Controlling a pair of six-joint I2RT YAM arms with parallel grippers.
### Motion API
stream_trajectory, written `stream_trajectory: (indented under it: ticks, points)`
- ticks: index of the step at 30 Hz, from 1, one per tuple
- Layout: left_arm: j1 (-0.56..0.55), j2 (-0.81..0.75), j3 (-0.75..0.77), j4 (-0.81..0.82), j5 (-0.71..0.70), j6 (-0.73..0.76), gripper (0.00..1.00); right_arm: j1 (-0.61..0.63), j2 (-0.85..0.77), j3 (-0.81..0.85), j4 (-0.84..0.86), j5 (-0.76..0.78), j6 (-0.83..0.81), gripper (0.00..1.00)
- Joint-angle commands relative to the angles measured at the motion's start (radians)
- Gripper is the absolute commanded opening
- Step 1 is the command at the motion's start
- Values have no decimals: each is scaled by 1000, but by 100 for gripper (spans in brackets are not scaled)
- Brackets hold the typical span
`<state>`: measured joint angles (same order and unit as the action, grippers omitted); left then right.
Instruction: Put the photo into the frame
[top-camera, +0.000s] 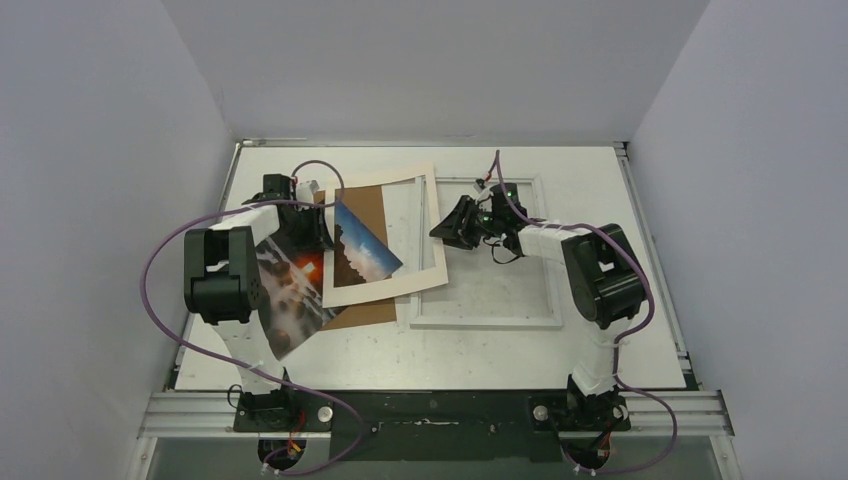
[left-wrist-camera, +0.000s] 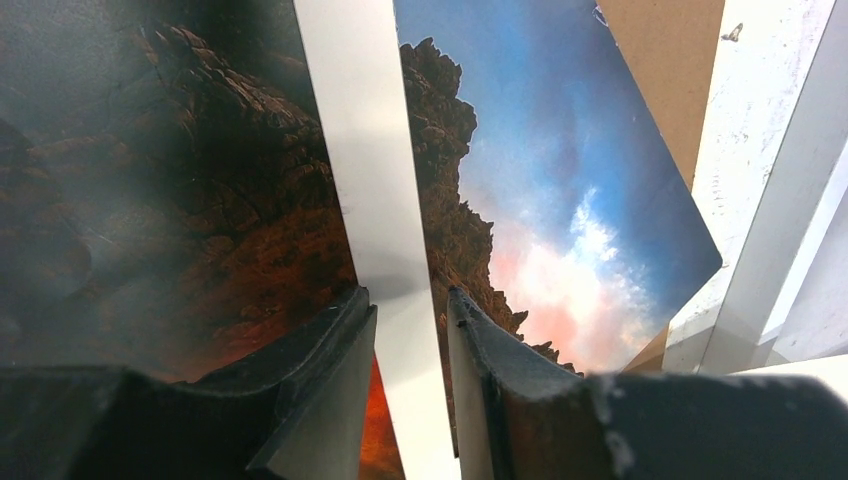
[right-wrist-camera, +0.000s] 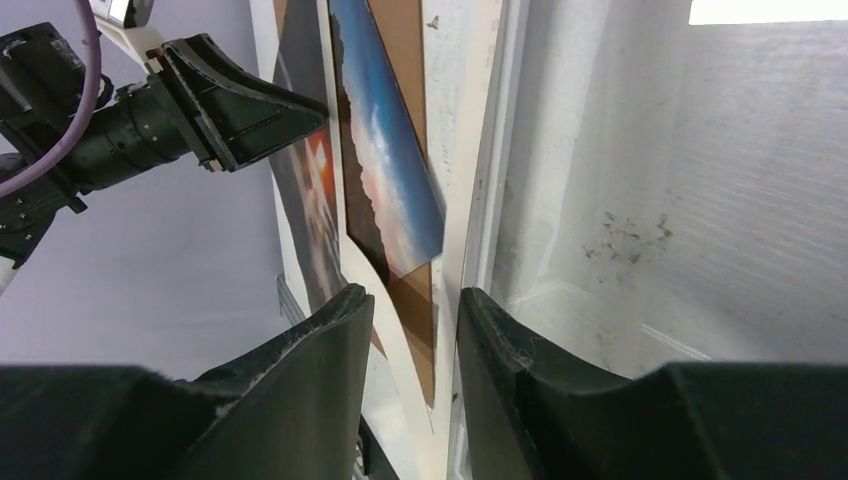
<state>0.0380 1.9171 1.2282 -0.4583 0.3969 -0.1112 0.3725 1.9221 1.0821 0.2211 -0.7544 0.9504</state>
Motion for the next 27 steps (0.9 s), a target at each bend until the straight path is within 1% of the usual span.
stream_trajectory:
  ticks: [1,3,8,9,10,12,16,18,20,23,27]
  points:
    - [-11,48,2,-5,-13,28,31,33,-19,2,106,-13,36,37]
    - [-11,49,1,-6,-8,30,31,44,-3,5,115,-10,43,36]
    - [-10,44,6,-19,8,36,31,54,9,16,117,10,49,14]
    - [-10,44,10,-26,12,37,31,55,7,23,108,17,44,11]
    - [-7,40,18,-33,18,37,31,53,0,34,78,24,32,10]
    - [-1,22,31,-47,33,31,33,53,-20,89,-13,60,-23,9]
    - [22,-33,69,-70,76,4,47,60,-73,240,-258,119,-194,9]
    - [39,-57,89,-76,95,-12,52,68,-100,317,-381,158,-294,9]
    - [55,-69,109,-81,108,-28,56,72,-129,368,-469,184,-352,9]
    - [75,-82,124,-71,111,-46,59,60,-197,378,-538,213,-382,9]
    - [82,-83,120,-64,114,-50,60,39,-300,320,-570,228,-384,9]
